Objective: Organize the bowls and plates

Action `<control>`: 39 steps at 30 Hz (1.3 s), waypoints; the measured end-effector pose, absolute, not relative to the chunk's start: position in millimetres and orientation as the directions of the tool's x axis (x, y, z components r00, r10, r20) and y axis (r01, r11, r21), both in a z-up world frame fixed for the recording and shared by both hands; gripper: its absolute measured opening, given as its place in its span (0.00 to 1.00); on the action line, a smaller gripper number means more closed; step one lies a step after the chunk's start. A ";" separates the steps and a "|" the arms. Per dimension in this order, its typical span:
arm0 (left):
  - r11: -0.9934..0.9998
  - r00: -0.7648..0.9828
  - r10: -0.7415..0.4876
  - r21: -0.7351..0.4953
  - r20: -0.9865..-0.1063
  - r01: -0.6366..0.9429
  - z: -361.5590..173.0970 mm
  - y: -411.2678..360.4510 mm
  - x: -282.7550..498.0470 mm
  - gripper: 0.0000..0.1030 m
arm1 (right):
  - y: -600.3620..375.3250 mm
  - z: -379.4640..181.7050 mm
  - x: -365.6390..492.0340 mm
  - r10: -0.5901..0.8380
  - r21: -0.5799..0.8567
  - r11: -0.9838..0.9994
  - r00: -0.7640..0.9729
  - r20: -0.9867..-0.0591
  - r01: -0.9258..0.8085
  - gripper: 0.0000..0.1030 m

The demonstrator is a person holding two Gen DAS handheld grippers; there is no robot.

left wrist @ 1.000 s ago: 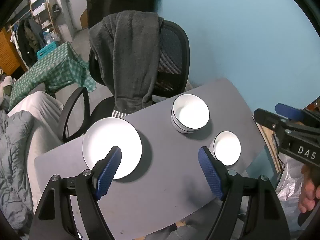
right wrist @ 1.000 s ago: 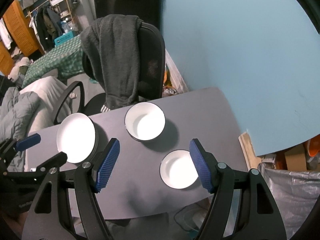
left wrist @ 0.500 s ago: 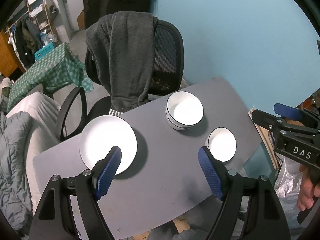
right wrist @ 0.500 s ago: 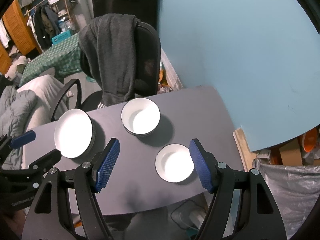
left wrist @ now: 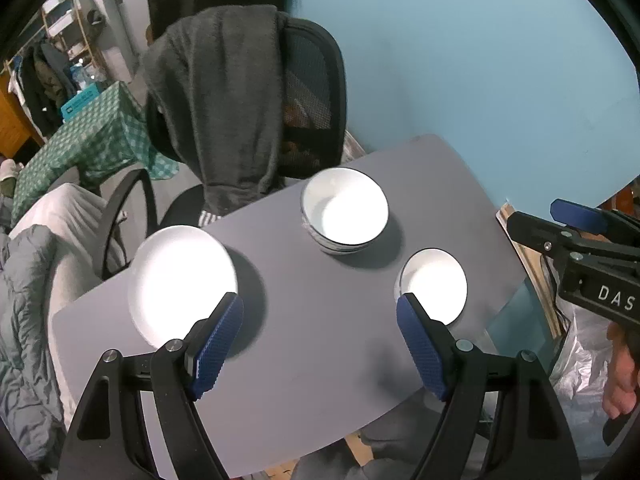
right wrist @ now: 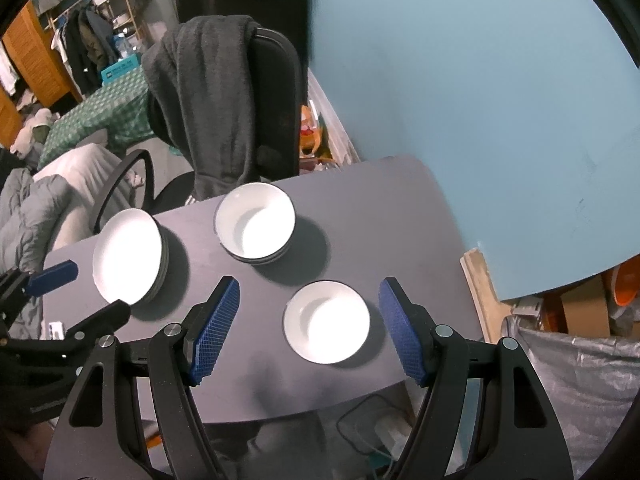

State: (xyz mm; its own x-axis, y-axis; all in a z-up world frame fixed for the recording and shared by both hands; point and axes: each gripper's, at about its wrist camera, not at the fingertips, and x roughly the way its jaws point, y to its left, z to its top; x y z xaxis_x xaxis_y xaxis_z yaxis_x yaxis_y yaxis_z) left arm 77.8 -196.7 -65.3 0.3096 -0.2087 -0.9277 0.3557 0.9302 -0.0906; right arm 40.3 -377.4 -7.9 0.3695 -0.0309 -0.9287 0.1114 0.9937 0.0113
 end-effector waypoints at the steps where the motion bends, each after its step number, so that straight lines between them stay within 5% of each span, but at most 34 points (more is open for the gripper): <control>1: 0.929 0.295 -0.202 -0.088 -0.934 0.360 -71.3 -202.9 78.4 0.78 | -382.6 -12.1 41.0 -0.027 0.015 0.994 0.363 -0.932 0.111 0.69; 31: 0.948 0.001 -0.147 -0.141 -0.989 0.285 -237.2 -294.8 99.7 0.78 | -457.9 -205.2 47.5 0.148 0.153 0.988 0.116 -0.982 0.035 0.68; 39: 0.950 -0.002 -0.130 -0.125 -0.992 0.287 -248.7 -301.9 97.6 0.77 | -455.9 -214.3 44.3 0.150 0.154 0.987 0.090 -0.985 0.038 0.56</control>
